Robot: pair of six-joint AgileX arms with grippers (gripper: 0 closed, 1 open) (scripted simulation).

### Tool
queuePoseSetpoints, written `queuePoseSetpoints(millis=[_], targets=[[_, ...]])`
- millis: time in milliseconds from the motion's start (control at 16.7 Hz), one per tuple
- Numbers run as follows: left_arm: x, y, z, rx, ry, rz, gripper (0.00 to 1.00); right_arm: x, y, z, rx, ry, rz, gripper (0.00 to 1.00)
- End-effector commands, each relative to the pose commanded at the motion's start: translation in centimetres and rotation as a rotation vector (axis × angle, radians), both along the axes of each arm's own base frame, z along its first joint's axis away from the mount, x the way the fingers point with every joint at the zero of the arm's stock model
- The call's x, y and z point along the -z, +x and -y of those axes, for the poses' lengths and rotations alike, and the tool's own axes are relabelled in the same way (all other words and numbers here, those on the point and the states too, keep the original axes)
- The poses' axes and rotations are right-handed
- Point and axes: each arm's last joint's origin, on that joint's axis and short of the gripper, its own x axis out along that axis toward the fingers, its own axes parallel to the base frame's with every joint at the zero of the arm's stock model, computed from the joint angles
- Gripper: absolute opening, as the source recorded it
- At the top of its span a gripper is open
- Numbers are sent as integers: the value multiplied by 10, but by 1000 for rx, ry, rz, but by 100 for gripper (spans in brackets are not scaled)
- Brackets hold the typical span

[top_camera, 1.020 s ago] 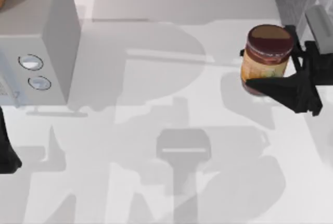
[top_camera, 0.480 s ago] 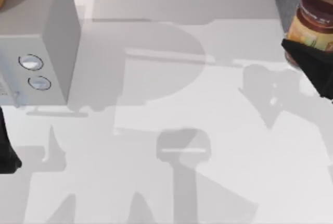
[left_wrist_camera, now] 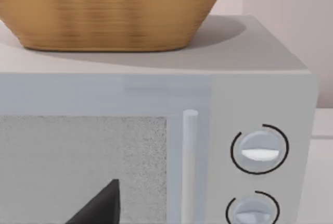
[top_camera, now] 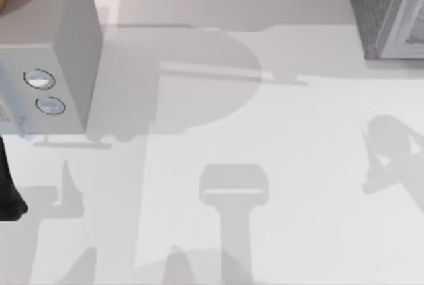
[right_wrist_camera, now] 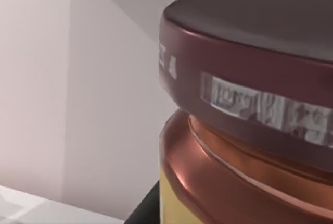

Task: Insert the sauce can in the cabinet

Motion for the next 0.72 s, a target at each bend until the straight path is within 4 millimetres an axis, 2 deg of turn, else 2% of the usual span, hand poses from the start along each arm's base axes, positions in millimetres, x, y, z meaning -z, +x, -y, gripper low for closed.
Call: queuePoseSetpoints(millis=[240, 360, 480, 720], targets=[[0, 0, 0, 0, 0, 0, 100, 60, -19, 8, 239, 45, -150, 0], [0, 0, 0, 0, 0, 0, 100, 80, -22, 11, 314, 51, -195, 0], [0, 0, 0, 0, 0, 0, 100, 90, -23, 12, 352, 52, -216, 0], [0, 0, 0, 0, 0, 0, 100, 91, -23, 12, 355, 52, -218, 0]])
